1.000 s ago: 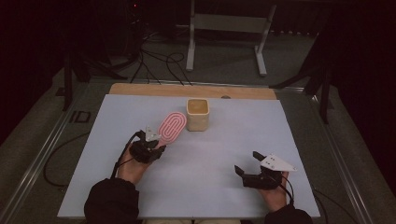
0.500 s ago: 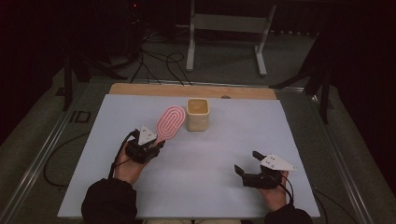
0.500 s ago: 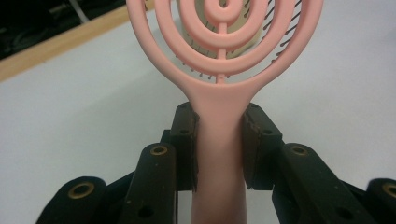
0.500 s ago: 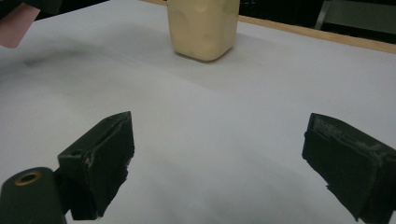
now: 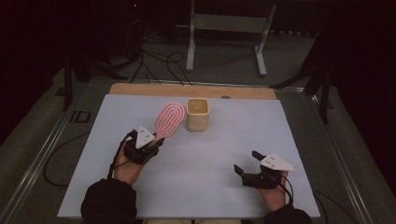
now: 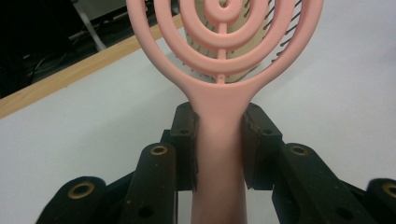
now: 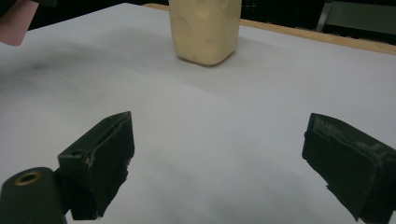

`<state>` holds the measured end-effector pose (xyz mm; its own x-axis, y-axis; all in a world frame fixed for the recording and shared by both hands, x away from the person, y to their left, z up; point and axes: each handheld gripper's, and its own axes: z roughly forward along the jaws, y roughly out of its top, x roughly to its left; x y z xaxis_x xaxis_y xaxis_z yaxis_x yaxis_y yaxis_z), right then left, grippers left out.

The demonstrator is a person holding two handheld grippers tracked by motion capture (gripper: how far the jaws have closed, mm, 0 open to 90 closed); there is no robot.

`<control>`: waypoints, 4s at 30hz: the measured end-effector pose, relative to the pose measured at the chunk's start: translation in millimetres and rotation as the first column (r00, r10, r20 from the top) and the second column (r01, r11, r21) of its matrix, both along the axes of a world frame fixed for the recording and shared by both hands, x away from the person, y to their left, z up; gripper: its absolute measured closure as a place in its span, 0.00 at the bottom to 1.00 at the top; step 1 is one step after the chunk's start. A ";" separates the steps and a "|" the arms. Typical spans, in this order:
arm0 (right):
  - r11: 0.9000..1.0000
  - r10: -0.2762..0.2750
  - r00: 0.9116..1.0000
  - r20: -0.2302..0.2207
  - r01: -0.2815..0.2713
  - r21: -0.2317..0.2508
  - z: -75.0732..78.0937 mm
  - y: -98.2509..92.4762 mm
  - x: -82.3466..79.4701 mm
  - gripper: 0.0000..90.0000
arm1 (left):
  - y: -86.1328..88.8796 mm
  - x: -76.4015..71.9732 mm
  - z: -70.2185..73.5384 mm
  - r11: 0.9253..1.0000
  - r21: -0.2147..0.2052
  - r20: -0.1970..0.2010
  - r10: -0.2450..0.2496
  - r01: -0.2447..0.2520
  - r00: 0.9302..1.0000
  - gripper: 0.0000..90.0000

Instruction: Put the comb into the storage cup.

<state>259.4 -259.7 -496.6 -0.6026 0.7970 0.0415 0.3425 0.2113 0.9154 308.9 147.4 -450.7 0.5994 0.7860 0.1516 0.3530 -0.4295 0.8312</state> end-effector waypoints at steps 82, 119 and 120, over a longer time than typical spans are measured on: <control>0.975 0.213 0.977 -0.015 -0.212 0.068 83.1 105.0 59.3 0.09 | -22.0 -18.1 1.5 0.998 0.029 0.097 -0.052 0.049 0.994 0.78; 0.947 0.299 0.945 -0.136 -0.275 0.167 83.0 145.3 82.6 0.33 | -45.9 -29.2 -3.3 0.991 0.077 0.133 -0.116 0.106 0.984 0.78; 0.947 0.299 0.945 -0.136 -0.275 0.167 83.0 145.3 82.6 0.33 | -45.9 -29.2 -3.3 0.991 0.077 0.133 -0.116 0.106 0.984 0.78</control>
